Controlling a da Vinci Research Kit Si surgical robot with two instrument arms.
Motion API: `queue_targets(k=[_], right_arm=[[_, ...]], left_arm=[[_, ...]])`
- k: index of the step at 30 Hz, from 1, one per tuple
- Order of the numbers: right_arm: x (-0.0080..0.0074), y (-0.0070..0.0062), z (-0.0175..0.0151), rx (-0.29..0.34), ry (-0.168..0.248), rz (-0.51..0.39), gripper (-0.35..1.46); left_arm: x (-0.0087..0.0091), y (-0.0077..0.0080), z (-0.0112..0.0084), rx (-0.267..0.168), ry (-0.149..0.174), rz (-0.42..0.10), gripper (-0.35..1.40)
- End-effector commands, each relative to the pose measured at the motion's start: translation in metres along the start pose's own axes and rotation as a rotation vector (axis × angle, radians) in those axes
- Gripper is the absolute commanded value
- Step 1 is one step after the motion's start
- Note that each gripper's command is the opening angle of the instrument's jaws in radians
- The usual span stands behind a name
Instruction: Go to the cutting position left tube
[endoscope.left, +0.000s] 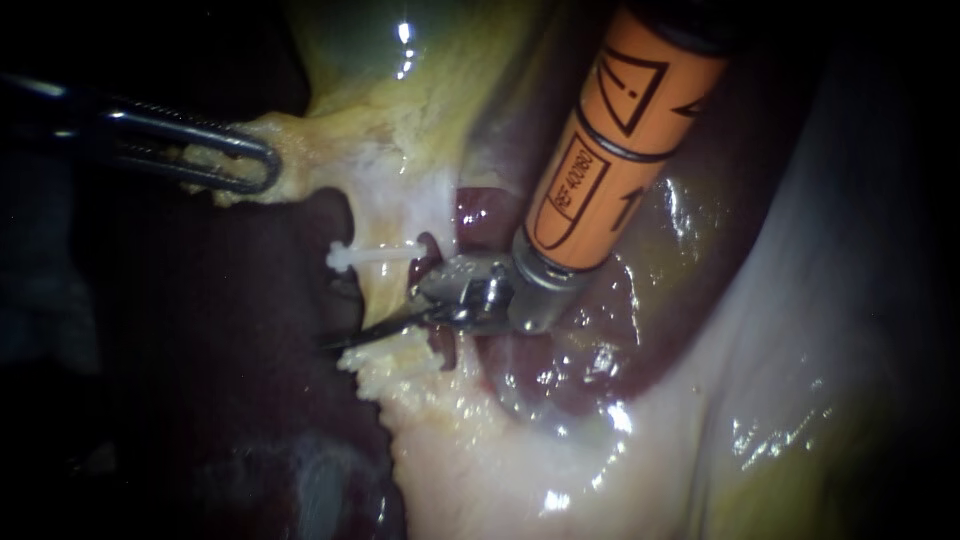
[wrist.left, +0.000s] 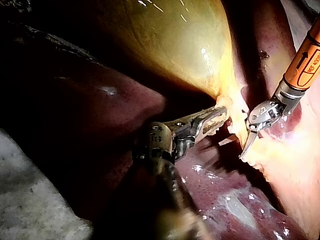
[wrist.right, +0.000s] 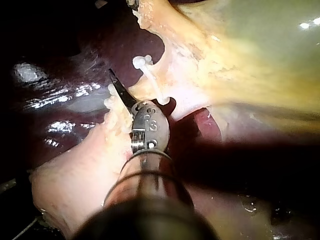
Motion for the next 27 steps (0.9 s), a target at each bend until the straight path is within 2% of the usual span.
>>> queue_targets(k=[1,10,16,20,27], right_arm=[[0.0002,-0.0001,-0.0001,0.001,0.007,0.004,1.25],[0.0016,-0.0010,-0.0005,0.026,0.062,0.020,1.30],[0.0030,-0.0025,-0.0009,0.054,0.109,0.028,1.33],[0.0039,-0.0037,-0.0005,0.069,0.115,0.027,1.35],[0.0046,-0.0055,0.0005,0.098,0.119,0.033,1.35]], left_arm=[[0.0000,0.0000,0.0000,0.000,0.000,0.000,-0.35],[0.0000,0.0000,0.0000,0.000,0.000,0.000,-0.35],[0.0000,0.0000,0.0000,0.000,0.000,0.000,-0.35],[0.0000,-0.0001,0.0000,0.000,0.000,0.000,-0.35],[0.0000,-0.0001,0.0000,0.000,0.000,0.000,-0.35]])
